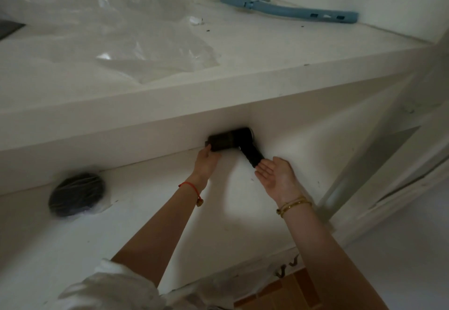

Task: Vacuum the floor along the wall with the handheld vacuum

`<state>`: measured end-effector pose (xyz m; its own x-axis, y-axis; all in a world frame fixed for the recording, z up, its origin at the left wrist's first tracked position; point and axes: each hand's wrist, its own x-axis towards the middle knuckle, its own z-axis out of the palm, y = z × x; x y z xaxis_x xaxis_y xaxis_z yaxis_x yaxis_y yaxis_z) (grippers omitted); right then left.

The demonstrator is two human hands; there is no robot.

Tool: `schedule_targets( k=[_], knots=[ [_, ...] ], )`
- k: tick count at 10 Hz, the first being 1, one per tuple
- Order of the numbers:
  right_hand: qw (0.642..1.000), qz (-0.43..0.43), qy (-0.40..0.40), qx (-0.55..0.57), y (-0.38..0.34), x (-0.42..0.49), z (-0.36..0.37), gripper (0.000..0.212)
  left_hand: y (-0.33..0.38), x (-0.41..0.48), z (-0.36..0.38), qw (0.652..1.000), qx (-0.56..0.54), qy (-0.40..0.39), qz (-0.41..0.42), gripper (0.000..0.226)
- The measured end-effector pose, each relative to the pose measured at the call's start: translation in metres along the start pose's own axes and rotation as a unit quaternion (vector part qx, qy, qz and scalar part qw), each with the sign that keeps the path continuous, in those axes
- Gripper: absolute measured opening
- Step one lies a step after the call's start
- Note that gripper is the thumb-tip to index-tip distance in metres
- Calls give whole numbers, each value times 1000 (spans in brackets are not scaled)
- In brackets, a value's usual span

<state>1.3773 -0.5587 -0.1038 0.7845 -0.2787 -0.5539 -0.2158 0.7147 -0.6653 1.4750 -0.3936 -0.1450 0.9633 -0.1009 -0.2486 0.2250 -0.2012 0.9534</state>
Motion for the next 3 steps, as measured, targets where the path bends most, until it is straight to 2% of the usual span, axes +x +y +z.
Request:
schedule_targets(
  k=[2, 3],
  knots=[
    [1000, 3, -12, -13, -2, -4, 1, 52, 2, -10, -7, 999, 1, -38, -12, 66],
    [999, 7, -2, -31, -2, -5, 1, 51, 6, -21, -9, 999, 20, -28, 13, 64]
  ],
)
